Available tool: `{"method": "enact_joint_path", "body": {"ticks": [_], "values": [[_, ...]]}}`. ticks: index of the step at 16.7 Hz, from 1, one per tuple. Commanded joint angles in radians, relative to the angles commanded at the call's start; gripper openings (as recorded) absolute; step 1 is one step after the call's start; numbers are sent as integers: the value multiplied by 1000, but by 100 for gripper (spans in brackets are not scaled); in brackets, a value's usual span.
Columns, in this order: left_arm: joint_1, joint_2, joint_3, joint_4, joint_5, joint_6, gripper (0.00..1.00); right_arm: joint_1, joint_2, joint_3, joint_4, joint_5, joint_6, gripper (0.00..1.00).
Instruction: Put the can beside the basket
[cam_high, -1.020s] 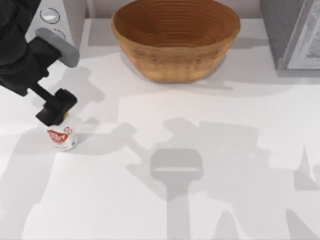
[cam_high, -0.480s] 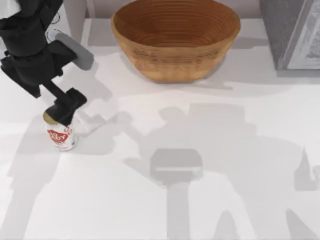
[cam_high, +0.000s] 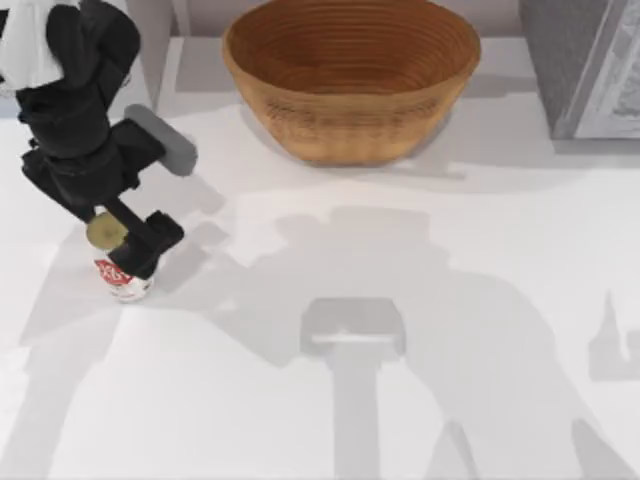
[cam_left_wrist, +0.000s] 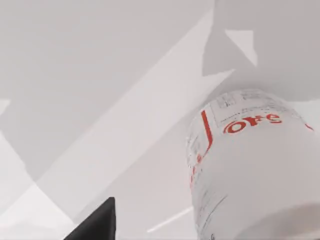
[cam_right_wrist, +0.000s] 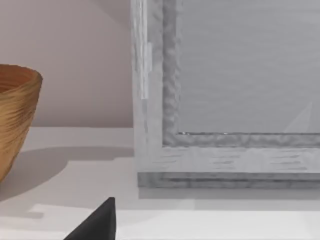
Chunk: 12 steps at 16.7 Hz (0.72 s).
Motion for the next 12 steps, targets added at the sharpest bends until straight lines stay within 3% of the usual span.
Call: {"method": "enact_joint_path", "body": {"ticks": [6,12], "values": [[0,12,-31,35,0,0,100,0,0,0,0,0,0,100],[0,12,-31,35,0,0,55,0,0,0,0,0,0,100]]}}
